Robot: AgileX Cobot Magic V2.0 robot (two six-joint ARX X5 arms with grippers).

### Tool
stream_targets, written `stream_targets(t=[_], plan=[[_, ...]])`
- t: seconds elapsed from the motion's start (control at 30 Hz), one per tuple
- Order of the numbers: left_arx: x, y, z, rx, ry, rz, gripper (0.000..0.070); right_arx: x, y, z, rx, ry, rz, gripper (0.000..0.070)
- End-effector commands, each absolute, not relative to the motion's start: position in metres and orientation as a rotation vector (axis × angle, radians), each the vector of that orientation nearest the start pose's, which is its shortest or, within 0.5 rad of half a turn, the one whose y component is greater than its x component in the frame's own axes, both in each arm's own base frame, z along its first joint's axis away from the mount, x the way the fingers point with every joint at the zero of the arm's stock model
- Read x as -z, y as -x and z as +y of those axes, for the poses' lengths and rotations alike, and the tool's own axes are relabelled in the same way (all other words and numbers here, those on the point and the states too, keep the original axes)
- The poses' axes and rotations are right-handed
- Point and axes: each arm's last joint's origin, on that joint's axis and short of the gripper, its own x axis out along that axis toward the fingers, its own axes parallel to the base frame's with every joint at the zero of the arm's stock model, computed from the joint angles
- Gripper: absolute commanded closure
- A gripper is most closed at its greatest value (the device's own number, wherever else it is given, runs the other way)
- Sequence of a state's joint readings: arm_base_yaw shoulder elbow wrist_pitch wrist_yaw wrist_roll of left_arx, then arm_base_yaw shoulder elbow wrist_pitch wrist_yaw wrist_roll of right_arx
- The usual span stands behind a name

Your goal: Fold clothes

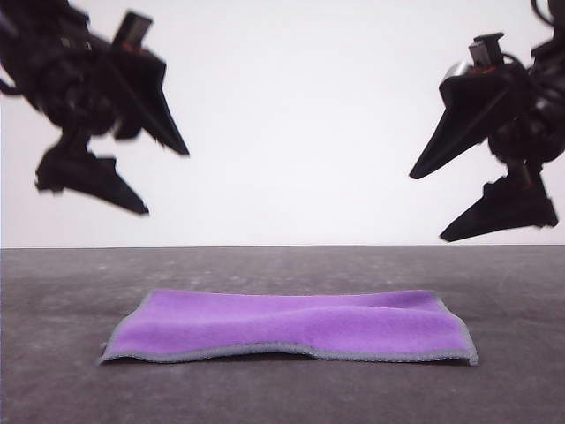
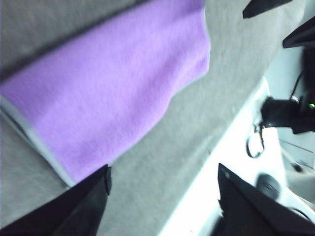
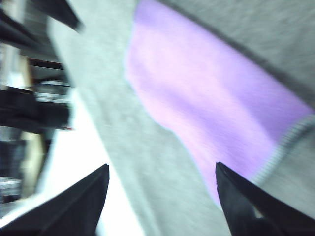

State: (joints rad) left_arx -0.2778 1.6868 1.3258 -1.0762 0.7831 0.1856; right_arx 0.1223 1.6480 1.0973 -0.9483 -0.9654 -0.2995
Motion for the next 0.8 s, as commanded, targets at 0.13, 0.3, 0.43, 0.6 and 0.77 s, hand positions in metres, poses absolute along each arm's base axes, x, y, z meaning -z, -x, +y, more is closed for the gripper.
stream_targets(t=[0.13, 0.3, 0.43, 0.6, 0.77], plan=[[-0.296, -0.288, -0.09, 0.726, 0.162, 1.149, 0.0258, -0.244, -0.264, 0.054, -0.966, -0.306, 1.207, 0.0254], [-0.326, -0.267, -0.071, 0.511, 0.084, 1.052, 0.0258, -0.281, -0.231, 0.047, -0.822, -0.188, 1.14, 0.0254], [-0.33, -0.252, -0.061, 0.476, 0.083, 1.049, 0.0259, -0.297, -0.203, 0.04, -0.69, -0.126, 1.06, 0.0254], [-0.309, -0.241, -0.054, 0.457, 0.094, 1.087, 0.0259, -0.281, -0.186, 0.035, -0.618, -0.194, 0.985, 0.0254], [-0.278, -0.239, -0.045, 0.419, 0.12, 1.151, 0.026, -0.236, -0.193, 0.037, -0.608, -0.32, 1.03, 0.0235]])
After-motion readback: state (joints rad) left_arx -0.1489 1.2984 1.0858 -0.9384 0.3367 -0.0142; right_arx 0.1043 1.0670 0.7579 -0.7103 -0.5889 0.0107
